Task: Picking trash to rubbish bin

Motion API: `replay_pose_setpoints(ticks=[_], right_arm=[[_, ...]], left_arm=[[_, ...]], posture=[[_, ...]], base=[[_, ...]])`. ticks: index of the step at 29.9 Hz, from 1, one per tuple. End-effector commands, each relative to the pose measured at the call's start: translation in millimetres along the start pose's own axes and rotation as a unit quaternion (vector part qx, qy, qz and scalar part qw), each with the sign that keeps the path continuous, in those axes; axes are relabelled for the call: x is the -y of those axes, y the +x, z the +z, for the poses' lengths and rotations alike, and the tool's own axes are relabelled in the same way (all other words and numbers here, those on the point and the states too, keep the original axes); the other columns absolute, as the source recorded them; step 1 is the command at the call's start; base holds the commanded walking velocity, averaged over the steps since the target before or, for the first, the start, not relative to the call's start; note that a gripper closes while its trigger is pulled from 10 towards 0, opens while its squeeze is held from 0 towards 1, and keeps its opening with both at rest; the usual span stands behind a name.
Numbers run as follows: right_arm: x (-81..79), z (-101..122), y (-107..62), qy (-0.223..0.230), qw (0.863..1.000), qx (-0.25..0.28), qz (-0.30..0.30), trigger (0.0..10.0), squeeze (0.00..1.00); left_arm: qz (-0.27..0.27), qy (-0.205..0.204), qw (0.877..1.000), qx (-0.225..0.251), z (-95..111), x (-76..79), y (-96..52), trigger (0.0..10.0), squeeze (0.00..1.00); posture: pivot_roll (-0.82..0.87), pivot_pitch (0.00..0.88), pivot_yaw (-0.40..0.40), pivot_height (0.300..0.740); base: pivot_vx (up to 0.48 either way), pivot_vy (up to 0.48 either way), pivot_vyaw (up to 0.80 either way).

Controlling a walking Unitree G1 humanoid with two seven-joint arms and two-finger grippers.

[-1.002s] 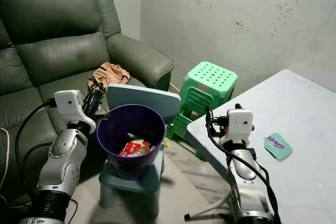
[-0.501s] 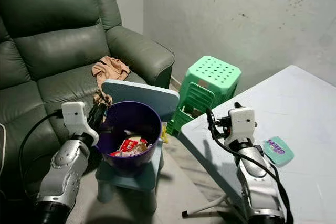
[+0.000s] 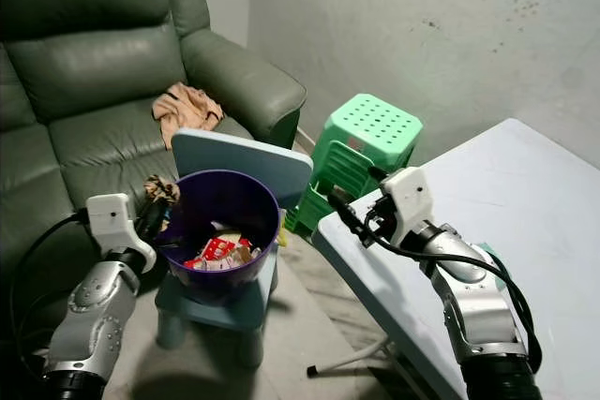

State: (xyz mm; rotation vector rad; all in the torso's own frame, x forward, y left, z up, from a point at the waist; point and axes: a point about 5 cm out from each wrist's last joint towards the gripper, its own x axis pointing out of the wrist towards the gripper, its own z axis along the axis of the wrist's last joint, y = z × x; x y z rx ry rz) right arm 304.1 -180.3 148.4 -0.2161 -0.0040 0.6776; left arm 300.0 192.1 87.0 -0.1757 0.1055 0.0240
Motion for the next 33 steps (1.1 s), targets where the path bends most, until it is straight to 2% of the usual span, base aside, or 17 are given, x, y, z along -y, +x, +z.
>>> replay_pose_setpoints(ticks=[1,7,13,14,19,21,27,33], right_arm=[[-0.2,7.3,-0.8,-0.003,1.000,0.001,0.020,10.0,0.00],[-10.1,19.4,-2.4,0.018,0.997,0.010,0.077,10.0,0.00],[-13.2,29.7,-7.5,0.027,0.995,0.019,0.098,10.0,0.00],[-15.3,32.8,-10.2,0.036,0.993,0.023,0.107,10.0,0.00],[-20.0,39.9,-15.6,0.052,0.991,0.030,0.120,10.0,0.00],[-23.4,46.6,-21.4,0.071,0.989,0.038,0.124,10.0,0.00],[-29.1,53.9,-29.4,0.098,0.985,0.049,0.134,10.0,0.00],[-33.3,60.3,-34.3,0.100,0.983,0.052,0.146,10.0,0.00]], left_arm=[[0.002,-0.007,1.000,-0.015,-4.8,-1.8,0.6,10.0,0.00],[0.005,-0.005,1.000,-0.029,-10.0,-10.7,-0.6,10.0,0.00],[-0.021,0.002,0.999,-0.026,-7.8,-6.4,1.3,10.0,0.00],[-0.041,0.007,0.999,-0.023,-5.4,-2.0,4.7,10.0,0.00],[-0.074,0.024,0.997,-0.015,0.5,3.8,11.5,10.0,0.00],[-0.098,0.036,0.994,-0.011,8.4,5.4,20.7,10.0,0.00],[-0.126,0.046,0.991,-0.007,19.0,10.2,30.3,10.0,0.00],[-0.139,0.050,0.989,-0.011,19.7,12.1,33.7,10.0,0.00]], posture=[[0.05,0.171,-0.218,0.740],[0.04,0.223,-0.255,0.740],[0.02,0.253,-0.276,0.740],[0.01,0.261,-0.278,0.740],[-0.01,0.269,-0.276,0.740],[-0.03,0.273,-0.272,0.740],[-0.05,0.281,-0.266,0.740],[-0.06,0.284,-0.264,0.740]], base=[[0.000,0.000,0.00],[0.000,0.000,0.00],[0.000,0.000,0.00],[0.000,0.000,0.00],[0.000,0.000,0.00],[0.000,0.000,0.00],[0.000,0.000,0.00],[0.000,0.000,0.00]])
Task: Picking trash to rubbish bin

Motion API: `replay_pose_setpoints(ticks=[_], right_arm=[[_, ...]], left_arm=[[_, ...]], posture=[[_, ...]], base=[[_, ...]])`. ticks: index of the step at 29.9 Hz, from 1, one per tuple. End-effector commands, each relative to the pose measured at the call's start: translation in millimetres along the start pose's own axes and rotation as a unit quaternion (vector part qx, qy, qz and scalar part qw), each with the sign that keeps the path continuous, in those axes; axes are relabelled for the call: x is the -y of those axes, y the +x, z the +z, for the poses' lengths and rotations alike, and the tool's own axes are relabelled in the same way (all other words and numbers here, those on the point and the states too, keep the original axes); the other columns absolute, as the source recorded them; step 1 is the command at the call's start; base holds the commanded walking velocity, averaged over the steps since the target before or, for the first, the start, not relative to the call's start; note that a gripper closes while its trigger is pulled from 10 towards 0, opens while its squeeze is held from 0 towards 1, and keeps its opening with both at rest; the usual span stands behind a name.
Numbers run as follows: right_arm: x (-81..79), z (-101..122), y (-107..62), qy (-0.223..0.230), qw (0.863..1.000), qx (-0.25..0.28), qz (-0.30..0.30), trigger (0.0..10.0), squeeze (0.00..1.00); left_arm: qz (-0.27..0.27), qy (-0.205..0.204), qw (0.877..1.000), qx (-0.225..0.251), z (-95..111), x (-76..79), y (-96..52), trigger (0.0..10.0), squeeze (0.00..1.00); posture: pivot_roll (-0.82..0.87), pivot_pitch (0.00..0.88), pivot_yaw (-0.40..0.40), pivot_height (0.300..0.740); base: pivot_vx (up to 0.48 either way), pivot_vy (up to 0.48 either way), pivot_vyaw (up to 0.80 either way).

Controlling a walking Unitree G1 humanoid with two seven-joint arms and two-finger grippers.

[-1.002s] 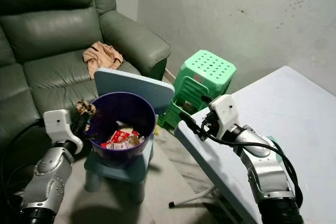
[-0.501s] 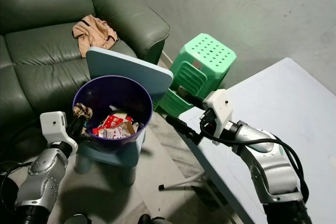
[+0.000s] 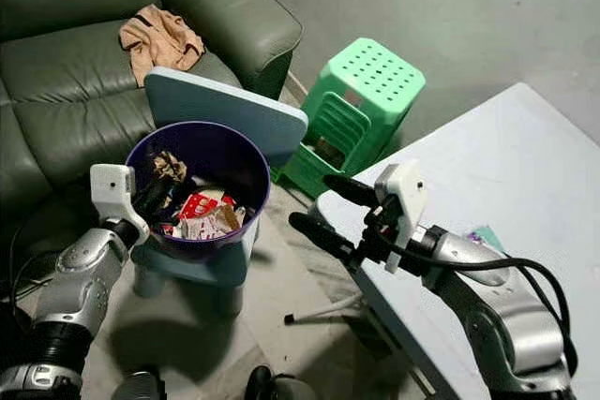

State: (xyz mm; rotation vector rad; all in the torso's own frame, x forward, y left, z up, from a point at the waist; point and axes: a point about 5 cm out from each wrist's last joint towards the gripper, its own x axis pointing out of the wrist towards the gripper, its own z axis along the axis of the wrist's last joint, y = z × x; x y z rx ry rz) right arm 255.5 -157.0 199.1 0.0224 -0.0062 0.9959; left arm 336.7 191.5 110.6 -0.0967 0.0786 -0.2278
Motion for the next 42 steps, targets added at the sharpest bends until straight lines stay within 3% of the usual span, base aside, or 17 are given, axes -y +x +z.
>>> replay_pose_setpoints(ticks=[1,6,7,9,10,42], right_arm=[[1.1,5.1,-8.3,-0.003,1.000,-0.002,-0.011,10.0,0.00],[2.1,8.5,-10.3,-0.002,1.000,-0.008,-0.015,10.0,0.00],[2.5,8.9,-10.7,-0.002,1.000,-0.008,-0.015,10.0,0.00],[2.9,9.3,-11.1,-0.001,1.000,-0.009,-0.015,10.0,0.00],[2.8,9.5,-11.4,-0.001,1.000,-0.011,-0.016,10.0,0.00],[4.6,10.4,-11.1,0.007,1.000,-0.010,-0.020,10.0,0.00]], left_arm=[[-0.019,0.002,1.000,-0.012,-6.3,7.1,1.5,10.0,0.00],[-0.035,-0.014,0.999,-0.013,-8.5,6.3,-0.1,10.0,0.00],[-0.036,-0.017,0.999,-0.011,-8.8,5.9,-0.8,10.0,0.33],[-0.034,-0.019,0.999,-0.010,-9.0,5.2,-1.5,10.0,0.33],[-0.036,-0.018,0.999,-0.010,-9.1,5.0,-1.8,10.0,1.00],[-0.041,-0.028,0.999,0.004,1.3,-3.1,-0.1,10.0,1.00]], posture=[[-0.06,0.284,-0.264,0.740],[-0.06,0.288,-0.267,0.740],[-0.06,0.288,-0.268,0.740],[-0.06,0.288,-0.268,0.740],[-0.06,0.293,-0.272,0.740],[-0.05,0.294,-0.268,0.740]], base=[[0.000,0.000,0.00],[0.000,0.000,0.00],[0.000,0.000,0.00],[0.000,0.000,0.00],[0.000,0.000,0.00],[0.000,0.000,0.00]])
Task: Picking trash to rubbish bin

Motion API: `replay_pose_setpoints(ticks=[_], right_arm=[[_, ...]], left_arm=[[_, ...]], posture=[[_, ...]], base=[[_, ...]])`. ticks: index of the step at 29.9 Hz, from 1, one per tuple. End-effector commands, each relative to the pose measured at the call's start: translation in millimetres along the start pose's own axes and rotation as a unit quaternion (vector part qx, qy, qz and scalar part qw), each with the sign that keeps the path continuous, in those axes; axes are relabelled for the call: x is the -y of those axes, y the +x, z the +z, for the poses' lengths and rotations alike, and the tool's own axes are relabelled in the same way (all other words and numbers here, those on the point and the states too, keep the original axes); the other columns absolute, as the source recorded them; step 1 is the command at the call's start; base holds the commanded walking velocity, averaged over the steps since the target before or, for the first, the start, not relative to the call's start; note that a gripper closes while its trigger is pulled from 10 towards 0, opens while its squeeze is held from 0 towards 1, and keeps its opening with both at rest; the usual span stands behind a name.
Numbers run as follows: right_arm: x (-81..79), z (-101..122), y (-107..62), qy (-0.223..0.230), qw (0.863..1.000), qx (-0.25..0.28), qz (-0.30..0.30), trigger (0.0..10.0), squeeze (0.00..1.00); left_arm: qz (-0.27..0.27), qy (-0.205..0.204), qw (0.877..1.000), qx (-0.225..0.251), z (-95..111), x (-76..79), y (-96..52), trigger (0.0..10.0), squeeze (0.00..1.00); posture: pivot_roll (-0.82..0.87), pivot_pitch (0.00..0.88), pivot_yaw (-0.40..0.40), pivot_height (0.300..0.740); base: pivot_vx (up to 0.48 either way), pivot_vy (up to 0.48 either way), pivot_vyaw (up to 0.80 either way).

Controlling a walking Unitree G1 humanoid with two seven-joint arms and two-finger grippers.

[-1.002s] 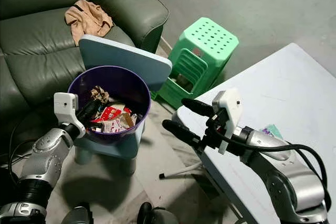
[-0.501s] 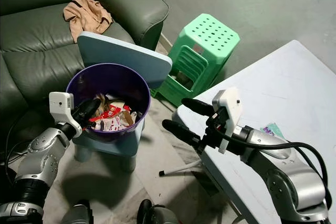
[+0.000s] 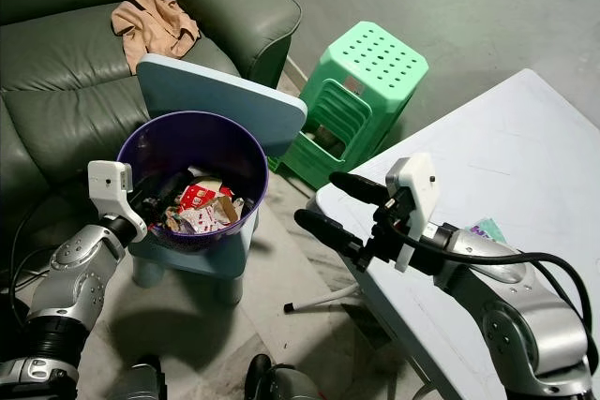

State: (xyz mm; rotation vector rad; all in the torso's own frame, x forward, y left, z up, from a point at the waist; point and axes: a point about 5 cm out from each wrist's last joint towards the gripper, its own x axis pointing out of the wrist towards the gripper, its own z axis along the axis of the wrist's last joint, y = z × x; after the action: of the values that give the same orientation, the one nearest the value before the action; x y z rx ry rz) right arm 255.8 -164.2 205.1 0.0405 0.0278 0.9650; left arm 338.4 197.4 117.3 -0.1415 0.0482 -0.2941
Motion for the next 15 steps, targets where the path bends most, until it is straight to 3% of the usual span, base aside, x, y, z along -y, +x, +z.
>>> replay_pose_setpoints(ticks=[1,15], right_arm=[[1.6,3.4,-4.7,-0.009,1.000,0.002,-0.007,10.0,0.00],[18.4,-5.5,2.1,-0.010,0.996,0.036,-0.084,10.0,0.00]], left_arm=[[-0.005,-0.010,1.000,-0.007,-3.6,1.1,0.1,10.0,1.00],[0.021,-0.011,0.999,0.033,15.4,0.8,-3.3,10.0,1.00]], posture=[[-0.04,0.288,-0.264,0.740],[0.00,0.229,-0.214,0.740]], base=[[0.000,0.000,0.00],[0.000,0.000,0.00]])
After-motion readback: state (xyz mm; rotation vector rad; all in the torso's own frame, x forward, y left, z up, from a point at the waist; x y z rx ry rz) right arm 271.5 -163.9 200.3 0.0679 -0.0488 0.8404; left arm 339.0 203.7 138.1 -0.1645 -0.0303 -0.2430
